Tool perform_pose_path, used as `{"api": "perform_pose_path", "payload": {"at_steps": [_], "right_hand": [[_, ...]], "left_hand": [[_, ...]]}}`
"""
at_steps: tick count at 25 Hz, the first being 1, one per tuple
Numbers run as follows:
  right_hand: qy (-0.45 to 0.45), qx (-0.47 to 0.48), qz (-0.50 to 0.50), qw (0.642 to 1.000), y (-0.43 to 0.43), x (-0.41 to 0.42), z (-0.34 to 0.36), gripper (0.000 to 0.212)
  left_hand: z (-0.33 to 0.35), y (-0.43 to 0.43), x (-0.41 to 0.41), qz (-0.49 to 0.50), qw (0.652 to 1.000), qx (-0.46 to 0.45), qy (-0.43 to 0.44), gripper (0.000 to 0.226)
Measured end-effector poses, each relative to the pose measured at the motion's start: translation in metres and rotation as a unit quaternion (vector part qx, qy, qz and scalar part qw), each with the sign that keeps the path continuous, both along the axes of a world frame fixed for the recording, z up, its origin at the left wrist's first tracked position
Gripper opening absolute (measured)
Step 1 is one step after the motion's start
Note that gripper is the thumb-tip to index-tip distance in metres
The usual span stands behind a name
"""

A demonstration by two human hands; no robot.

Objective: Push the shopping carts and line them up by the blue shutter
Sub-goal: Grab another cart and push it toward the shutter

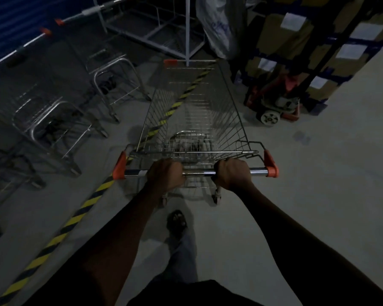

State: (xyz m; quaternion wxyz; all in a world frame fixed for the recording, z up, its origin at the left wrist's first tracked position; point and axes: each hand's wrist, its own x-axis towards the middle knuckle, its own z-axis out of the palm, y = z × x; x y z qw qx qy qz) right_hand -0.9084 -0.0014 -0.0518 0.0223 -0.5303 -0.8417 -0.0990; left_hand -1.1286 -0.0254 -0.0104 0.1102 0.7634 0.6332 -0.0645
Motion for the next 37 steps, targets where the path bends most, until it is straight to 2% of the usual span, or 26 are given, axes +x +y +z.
{"api": "perform_pose_path", "payload": {"at_steps": [3,6,11,15,22,24,28,34,37], "right_hand": [[-0.018,-0.073,-0.023,0.997,0.082,-0.011,0.016,0.031],[-0.028,-0.081,-0.025,0.996,0.149,-0.019,0.019,0.035],[0.001,0.001,-0.024,1.0,0.261,-0.038,0.001,0.042],[0.005,0.047,0.002,0.999,0.357,-0.05,-0.005,0.036],[0.04,0.044,0.031,0.998,0.57,-0.07,-0.011,0.034],[0.052,0.037,0.041,0.997,0.629,-0.073,-0.01,0.034],[0.049,0.116,0.097,0.987,0.744,-0.074,-0.015,0.023],[0.072,0.092,0.118,0.986,0.888,-0.084,-0.022,0.02],[0.046,0.101,0.109,0.988,0.967,-0.099,-0.022,0.016]], "left_hand": [[0.002,0.082,-0.004,-0.026,0.999,0.008,0.019,0.025],[0.004,0.149,-0.015,-0.018,1.0,0.01,0.021,0.027],[0.0,0.266,-0.036,-0.011,1.0,-0.008,0.021,0.029],[0.002,0.365,-0.049,-0.019,0.999,-0.03,0.036,0.031],[-0.001,0.562,-0.068,0.034,0.999,0.004,0.006,0.031],[0.003,0.615,-0.07,0.048,0.999,-0.01,-0.016,0.032],[-0.004,0.72,-0.074,0.06,0.998,0.017,-0.025,0.027],[-0.013,0.849,-0.082,0.088,0.995,0.022,-0.028,0.026],[-0.022,0.918,-0.093,0.106,0.994,0.025,-0.029,0.026]]}}
